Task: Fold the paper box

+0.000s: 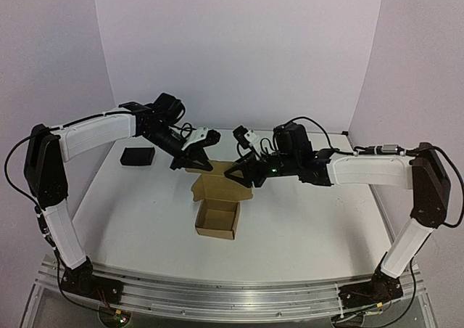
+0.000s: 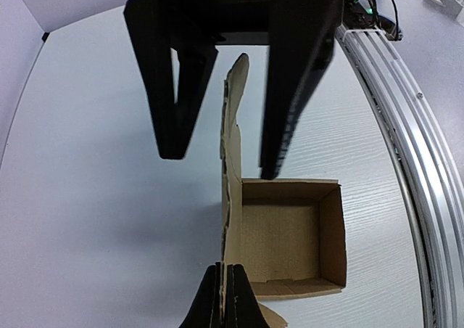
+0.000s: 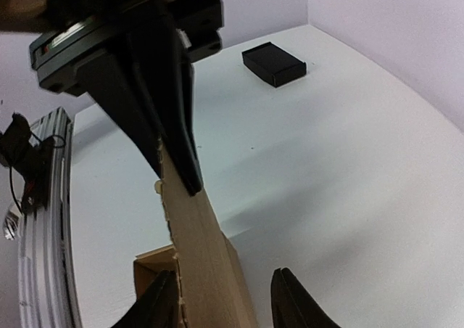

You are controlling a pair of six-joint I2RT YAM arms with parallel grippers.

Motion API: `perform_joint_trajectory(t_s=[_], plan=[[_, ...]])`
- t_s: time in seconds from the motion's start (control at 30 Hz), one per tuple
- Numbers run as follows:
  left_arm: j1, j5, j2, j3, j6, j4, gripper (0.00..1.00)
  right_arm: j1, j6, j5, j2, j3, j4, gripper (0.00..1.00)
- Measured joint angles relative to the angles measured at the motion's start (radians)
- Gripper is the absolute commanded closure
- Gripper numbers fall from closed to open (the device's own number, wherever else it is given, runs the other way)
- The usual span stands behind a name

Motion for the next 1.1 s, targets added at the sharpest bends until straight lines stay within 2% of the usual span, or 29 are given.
perform_joint_trajectory(t_s=[0.13,0.2,0.23,0.3,0.33,0.4,0.57,0.73,0.93,1.1], plan=[[-0.002,-0.020,0.000,0.000,0.002,0.003,1.00,-0.041,0.147,-0.006,-0.026,-0.010,-0.012,0.34],[-0.002,-0.029,-0.001,-0.002,0.002,0.014,1.00,-0.089,0.236,-0.012,-0.074,-0.042,-0.012,0.39],[-0.002,-0.032,-0.003,-0.005,0.001,0.022,1.00,-0.117,0.279,-0.008,-0.110,-0.067,-0.015,0.47],[-0.002,-0.034,-0.008,-0.014,-0.003,0.031,1.00,-0.174,0.384,0.021,-0.192,-0.126,-0.017,0.79],[-0.002,-0.034,-0.011,-0.018,-0.007,0.032,1.00,-0.199,0.438,0.041,-0.224,-0.150,-0.018,0.89],[-0.002,-0.038,-0.017,-0.022,-0.015,0.037,1.00,-0.232,0.534,0.090,-0.251,-0.175,-0.018,0.99],[-0.002,-0.045,-0.024,-0.025,-0.043,0.054,1.00,-0.210,0.741,0.125,-0.105,-0.161,-0.050,1.00],[-0.002,-0.068,-0.034,-0.037,-0.096,0.086,1.00,-0.090,0.868,0.141,0.045,-0.155,-0.138,1.00],[-0.002,-0.087,-0.058,-0.073,-0.130,0.107,1.00,0.074,0.896,0.178,0.052,-0.086,-0.185,1.00],[-0.002,-0.084,-0.069,-0.093,-0.127,0.106,1.00,0.072,0.894,0.204,0.030,-0.084,-0.187,1.00]])
